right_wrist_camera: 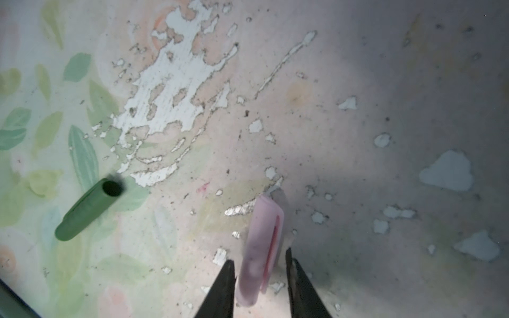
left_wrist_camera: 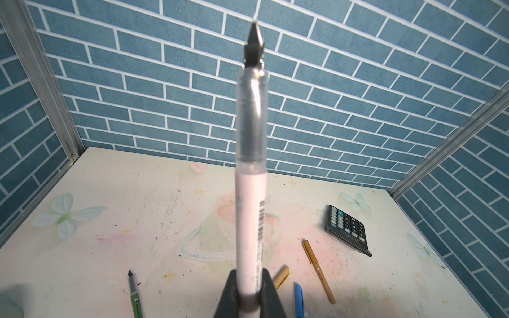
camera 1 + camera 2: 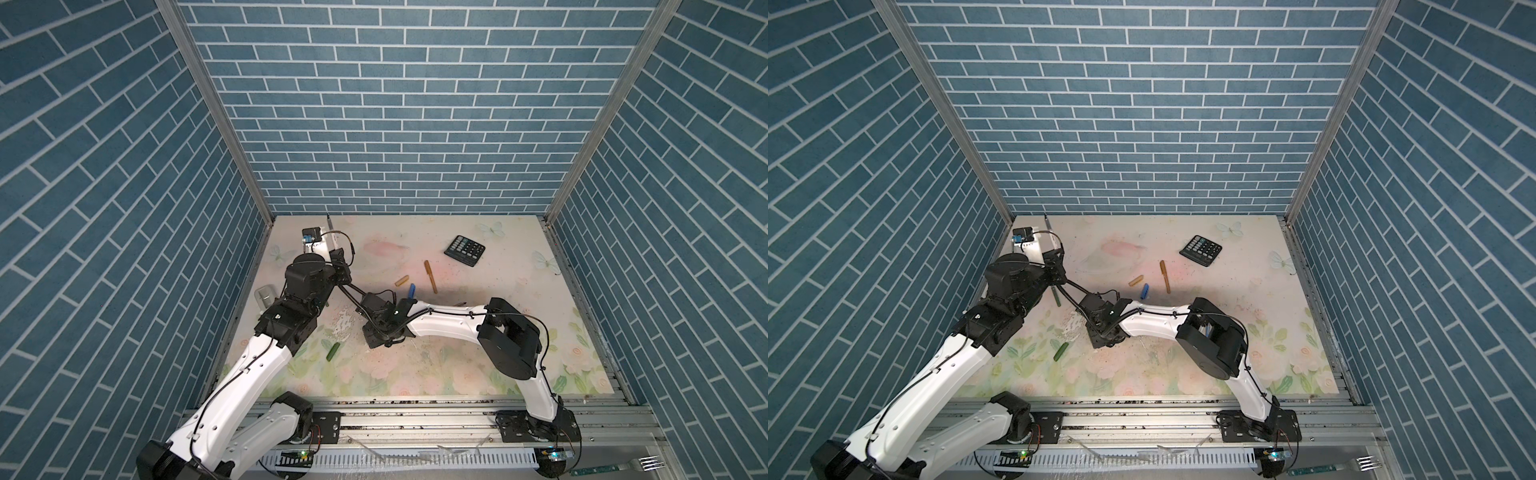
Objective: Insert the pens into the pen caps
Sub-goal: 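Move the right gripper away and down over the pink cap on the table, then close the right gripper on the pink cap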
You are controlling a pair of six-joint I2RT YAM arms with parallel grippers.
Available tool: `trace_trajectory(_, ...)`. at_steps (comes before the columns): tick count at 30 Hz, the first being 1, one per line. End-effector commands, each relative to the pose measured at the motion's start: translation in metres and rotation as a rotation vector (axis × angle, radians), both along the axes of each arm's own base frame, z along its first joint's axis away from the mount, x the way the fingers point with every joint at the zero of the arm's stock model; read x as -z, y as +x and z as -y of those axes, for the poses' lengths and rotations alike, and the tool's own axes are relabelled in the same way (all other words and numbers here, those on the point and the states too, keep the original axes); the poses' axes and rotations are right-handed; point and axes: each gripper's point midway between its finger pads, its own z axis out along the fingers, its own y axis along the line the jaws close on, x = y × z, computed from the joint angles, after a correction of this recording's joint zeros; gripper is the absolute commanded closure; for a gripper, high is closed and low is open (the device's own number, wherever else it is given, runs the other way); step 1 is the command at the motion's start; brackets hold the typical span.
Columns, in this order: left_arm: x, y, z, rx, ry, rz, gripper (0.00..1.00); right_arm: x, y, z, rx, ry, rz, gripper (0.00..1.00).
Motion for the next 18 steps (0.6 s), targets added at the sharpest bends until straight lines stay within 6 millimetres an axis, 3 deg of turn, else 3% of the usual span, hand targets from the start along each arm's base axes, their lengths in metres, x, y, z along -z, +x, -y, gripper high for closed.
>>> trace_trajectory(1,-0.002,0.001,0.001,0.007,-0.018,0.018,1.0,0.005,0.007,0.008,0.042,-0.042,0.021,0.69)
trace_trajectory(18,-0.002,0.002,0.002,0.018,-0.024,0.015,1.0,0.016,0.006,0.0,0.021,-0.036,0.009,0.72)
